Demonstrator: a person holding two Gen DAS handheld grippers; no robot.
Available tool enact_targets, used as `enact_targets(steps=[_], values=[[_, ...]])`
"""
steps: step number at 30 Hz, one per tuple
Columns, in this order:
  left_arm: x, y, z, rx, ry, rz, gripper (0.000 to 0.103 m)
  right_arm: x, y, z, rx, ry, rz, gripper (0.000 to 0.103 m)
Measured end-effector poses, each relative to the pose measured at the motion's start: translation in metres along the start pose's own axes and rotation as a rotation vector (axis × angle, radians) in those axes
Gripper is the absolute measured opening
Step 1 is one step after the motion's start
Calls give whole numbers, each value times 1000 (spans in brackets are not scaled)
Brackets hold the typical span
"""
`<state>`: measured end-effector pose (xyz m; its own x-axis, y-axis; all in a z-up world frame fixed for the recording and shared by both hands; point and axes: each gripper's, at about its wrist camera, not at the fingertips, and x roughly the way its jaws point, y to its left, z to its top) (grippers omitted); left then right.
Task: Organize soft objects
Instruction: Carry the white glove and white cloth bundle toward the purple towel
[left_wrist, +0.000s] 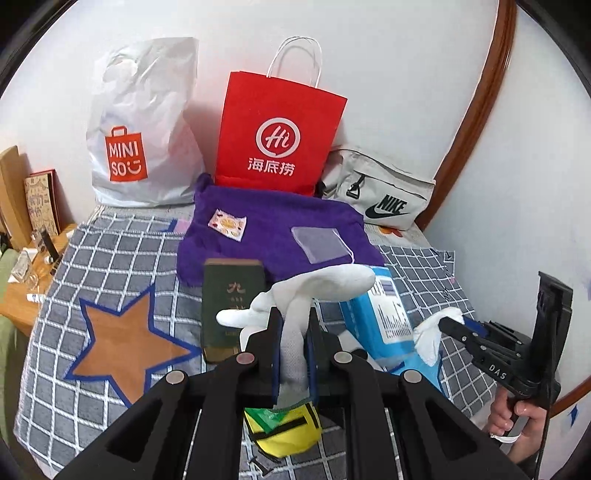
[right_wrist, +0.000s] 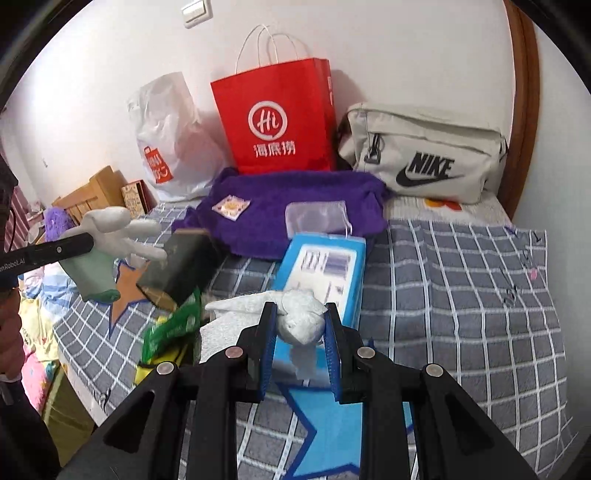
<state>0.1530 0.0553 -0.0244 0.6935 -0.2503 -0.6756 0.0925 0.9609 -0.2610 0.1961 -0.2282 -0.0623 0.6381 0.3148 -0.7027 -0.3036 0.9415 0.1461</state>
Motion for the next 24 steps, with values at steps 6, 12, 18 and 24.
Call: enact_targets(steps=[6, 12, 18, 24], values=[[12, 4, 23, 12, -2, 25, 11, 11, 0, 26, -10, -14, 3, 25], [34, 8, 43, 16, 17, 26, 11, 29, 3, 51, -28, -7, -20, 25], [54, 17, 62, 7, 28, 41, 11, 54, -3, 76, -11, 0, -22, 25], [74, 37, 81, -16, 32, 57, 11, 76, -10, 99, -10, 2, -25, 25]])
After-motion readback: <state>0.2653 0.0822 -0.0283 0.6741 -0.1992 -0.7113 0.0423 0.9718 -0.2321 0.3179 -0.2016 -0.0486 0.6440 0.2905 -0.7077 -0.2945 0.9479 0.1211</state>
